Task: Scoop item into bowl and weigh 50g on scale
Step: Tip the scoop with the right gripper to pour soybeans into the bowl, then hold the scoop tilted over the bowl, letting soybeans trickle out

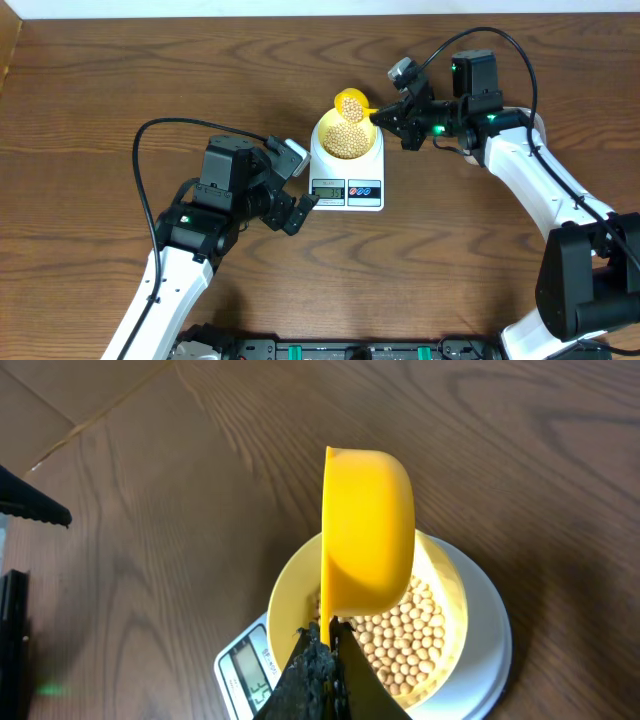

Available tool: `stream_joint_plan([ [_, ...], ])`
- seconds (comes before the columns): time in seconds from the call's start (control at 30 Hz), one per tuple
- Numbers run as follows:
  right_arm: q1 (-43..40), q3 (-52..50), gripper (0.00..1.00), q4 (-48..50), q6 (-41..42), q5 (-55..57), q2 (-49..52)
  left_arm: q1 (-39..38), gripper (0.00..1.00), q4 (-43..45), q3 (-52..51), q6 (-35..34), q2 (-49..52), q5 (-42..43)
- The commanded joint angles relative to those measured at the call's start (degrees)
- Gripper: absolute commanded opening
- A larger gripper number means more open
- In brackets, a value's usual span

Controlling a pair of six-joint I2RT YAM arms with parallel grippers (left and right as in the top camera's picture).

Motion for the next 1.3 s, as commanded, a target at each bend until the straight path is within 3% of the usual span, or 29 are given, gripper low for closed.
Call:
stream_joint_plan([
  [0.0,0.33,0.00,0.01,-0.02,-1.81,0.22,0.39,0.24,0.98,0.07,0.20,0.13,-0.35,0.28],
  [0.6,0.33,0.00,0.01,-0.87,-12.31,0.52,0.39,0.24,0.98,0.07,0.20,0.13,-0.35,0.26],
  [1.27,0.33,0.00,0.01,-1.09,-13.99,0.61,0.39,0.26,0.98,0.07,0.20,0.13,-0.35,0.26],
])
